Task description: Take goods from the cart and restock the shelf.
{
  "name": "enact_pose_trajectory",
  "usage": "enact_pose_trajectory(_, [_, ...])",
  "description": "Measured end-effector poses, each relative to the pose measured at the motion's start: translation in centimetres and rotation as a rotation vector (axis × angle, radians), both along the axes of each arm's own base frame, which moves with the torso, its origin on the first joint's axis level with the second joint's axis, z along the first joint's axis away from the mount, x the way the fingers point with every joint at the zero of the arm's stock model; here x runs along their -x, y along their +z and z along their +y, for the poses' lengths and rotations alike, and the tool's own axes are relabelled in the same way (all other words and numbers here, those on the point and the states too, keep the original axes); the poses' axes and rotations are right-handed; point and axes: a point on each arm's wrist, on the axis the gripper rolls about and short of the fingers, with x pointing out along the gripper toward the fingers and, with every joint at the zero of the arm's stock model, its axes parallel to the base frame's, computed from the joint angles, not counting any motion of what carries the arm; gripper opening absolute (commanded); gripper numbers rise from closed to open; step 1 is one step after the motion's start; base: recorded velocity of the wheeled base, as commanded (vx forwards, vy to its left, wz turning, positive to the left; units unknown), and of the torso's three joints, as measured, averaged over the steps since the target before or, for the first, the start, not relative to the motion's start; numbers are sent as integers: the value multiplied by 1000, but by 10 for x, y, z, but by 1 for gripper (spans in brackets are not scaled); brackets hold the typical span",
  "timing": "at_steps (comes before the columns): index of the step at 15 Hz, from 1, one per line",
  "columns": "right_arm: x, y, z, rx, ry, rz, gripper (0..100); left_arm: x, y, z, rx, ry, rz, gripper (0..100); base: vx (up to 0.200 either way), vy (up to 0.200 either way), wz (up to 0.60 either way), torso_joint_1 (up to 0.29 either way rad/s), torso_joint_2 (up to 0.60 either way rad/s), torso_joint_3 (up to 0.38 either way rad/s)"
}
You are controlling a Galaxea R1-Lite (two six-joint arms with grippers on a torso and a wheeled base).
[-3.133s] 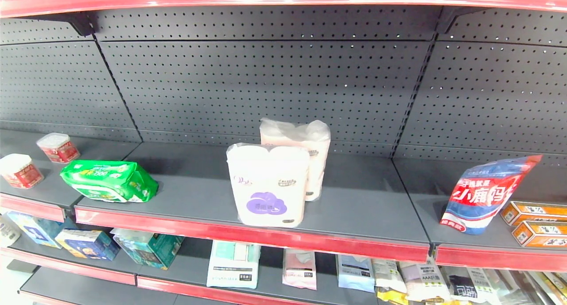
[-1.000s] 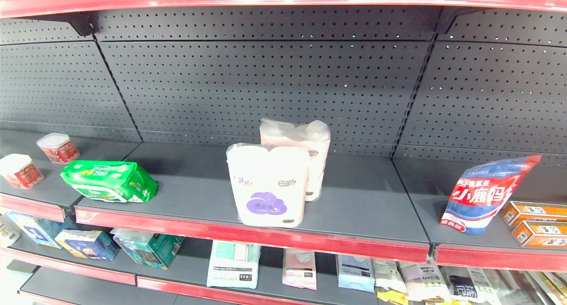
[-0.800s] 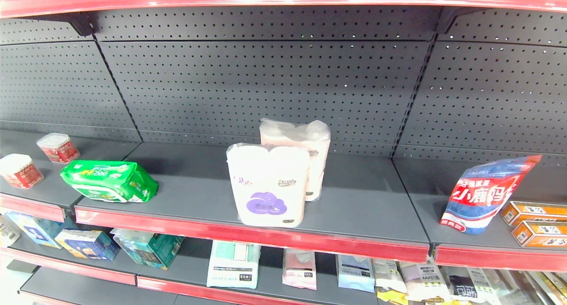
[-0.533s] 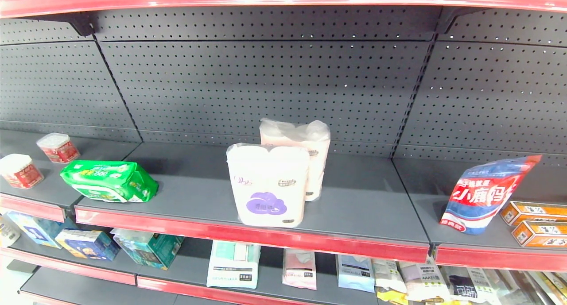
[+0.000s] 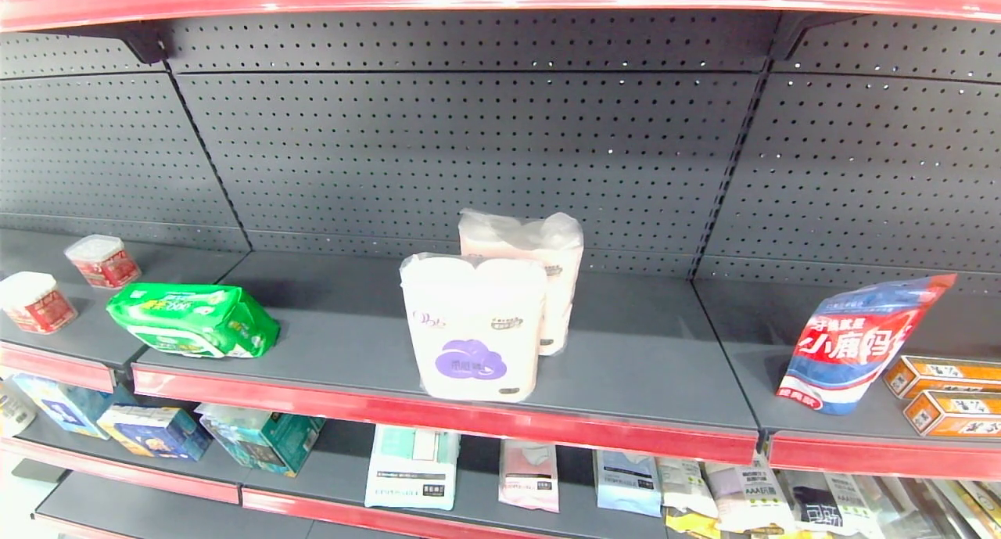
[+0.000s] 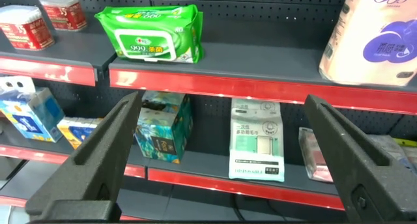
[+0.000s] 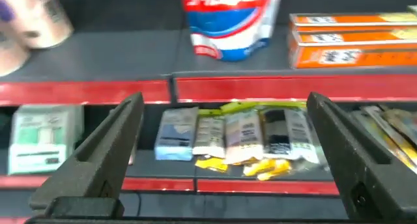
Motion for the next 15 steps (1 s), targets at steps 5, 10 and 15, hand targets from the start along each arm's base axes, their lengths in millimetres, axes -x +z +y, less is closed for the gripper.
enact_pose_trajectory(5, [4,-1,-2,7,101,-54,100,0,0,0,0,0,0,100,0,0,0,0,0,0])
enact_pose_trajectory(10, [7,-2,-2,25,70,-89,100,0,0,0,0,0,1,100,0,0,0,0,0,0])
enact_pose_trajectory(15, [7,-2,-2,21,70,-93,100,0,0,0,0,0,0,100,0,0,-240,0,0,2])
